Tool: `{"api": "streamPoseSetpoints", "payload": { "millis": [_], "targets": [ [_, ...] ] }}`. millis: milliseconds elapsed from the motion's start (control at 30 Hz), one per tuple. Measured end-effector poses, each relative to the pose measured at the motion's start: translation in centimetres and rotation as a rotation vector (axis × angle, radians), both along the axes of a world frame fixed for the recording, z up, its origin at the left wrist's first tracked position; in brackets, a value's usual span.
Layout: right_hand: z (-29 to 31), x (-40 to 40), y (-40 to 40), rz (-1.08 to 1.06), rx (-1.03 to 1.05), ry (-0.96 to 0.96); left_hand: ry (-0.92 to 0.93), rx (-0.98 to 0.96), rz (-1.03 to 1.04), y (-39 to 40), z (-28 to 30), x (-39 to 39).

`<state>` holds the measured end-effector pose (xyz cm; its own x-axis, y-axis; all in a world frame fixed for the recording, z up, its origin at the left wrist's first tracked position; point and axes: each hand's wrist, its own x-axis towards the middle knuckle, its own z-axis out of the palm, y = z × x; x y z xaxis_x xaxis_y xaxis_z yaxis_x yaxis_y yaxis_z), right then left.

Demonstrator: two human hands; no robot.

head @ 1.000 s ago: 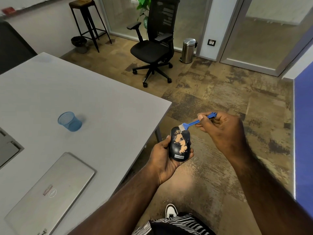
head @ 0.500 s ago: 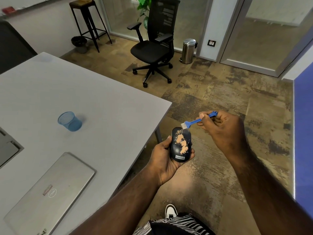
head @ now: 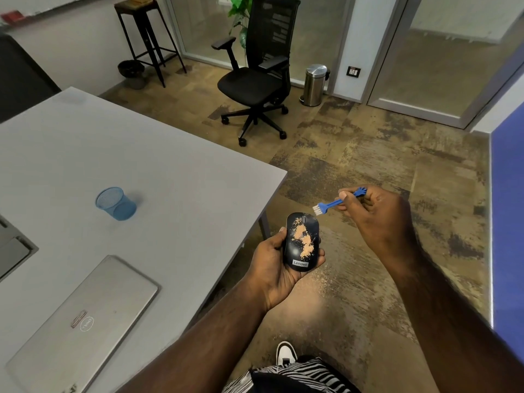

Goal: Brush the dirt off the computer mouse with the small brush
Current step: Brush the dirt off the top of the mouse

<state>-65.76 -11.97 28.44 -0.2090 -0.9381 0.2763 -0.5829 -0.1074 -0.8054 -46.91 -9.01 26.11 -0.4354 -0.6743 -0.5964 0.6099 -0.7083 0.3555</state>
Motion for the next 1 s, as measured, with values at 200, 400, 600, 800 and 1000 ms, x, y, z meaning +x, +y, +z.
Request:
{"api": "streamPoseSetpoints", "payload": {
  "millis": [200,400,600,800,1000],
  "targets": [
    [0.0,-0.3,0.0,0.166,0.047,-0.046,0.006,-0.006,0.002,-0.2,-0.4,0.2],
    [0.6,-0.2,-0.4,0.237,0.035,-0.093,0.001,-0.011,-0.016,-0.2,-0.7,0.1],
    [1.5,-0.5,-0.4,0.304,0.035,-0.059,-0.010,-0.016,-0.024,-0.3,-0.7,0.2],
    [1.9,-0.1,-0.4,0.364,0.007,-0.078,-0.030,-0.021,-0.031,-0.5,-0.4,0.3],
    [2.5,-1.2,-0.5,0.344,0.024,-0.076,-0.048,-0.015,-0.036,-0.2,-0.5,0.2]
  ]
}}
